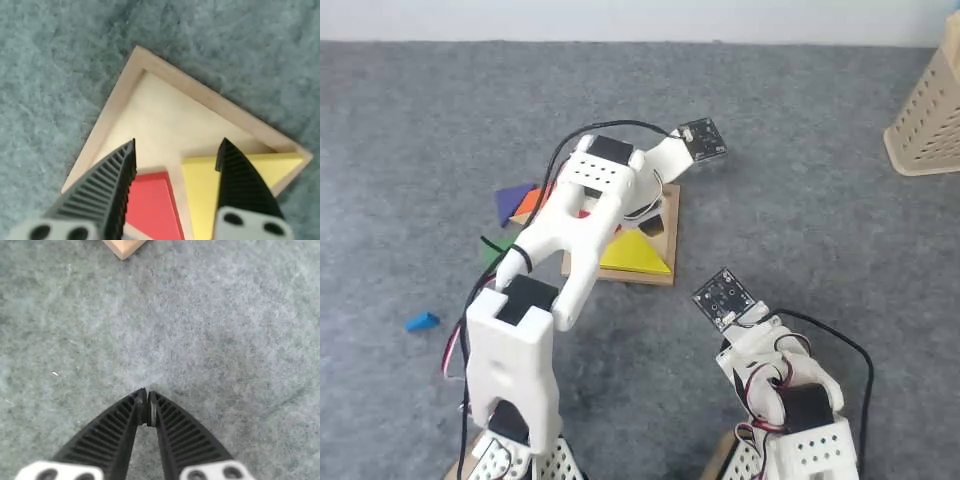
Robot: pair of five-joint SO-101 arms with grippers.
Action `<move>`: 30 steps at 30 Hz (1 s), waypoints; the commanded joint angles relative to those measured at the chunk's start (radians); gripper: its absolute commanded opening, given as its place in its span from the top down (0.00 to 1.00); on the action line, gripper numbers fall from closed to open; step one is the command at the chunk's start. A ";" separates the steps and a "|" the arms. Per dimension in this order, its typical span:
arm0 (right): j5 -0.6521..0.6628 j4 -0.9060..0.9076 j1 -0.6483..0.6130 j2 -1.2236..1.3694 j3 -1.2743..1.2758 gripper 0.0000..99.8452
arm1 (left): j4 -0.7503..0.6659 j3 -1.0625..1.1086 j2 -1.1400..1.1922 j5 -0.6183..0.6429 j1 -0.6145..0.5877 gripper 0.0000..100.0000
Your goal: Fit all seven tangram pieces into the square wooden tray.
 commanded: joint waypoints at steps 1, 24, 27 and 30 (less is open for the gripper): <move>-0.006 0.005 0.001 -0.015 0.018 0.99 | -0.028 0.018 -0.015 0.011 0.011 0.76; -0.006 0.005 0.001 -0.015 0.018 0.99 | 0.209 0.059 -0.520 0.212 -0.118 0.76; -0.006 0.005 0.001 -0.015 0.018 0.99 | 0.157 0.228 -0.717 0.311 -0.219 0.76; -0.006 0.005 0.001 -0.015 0.018 0.99 | -0.011 0.515 -0.868 0.460 -0.367 0.76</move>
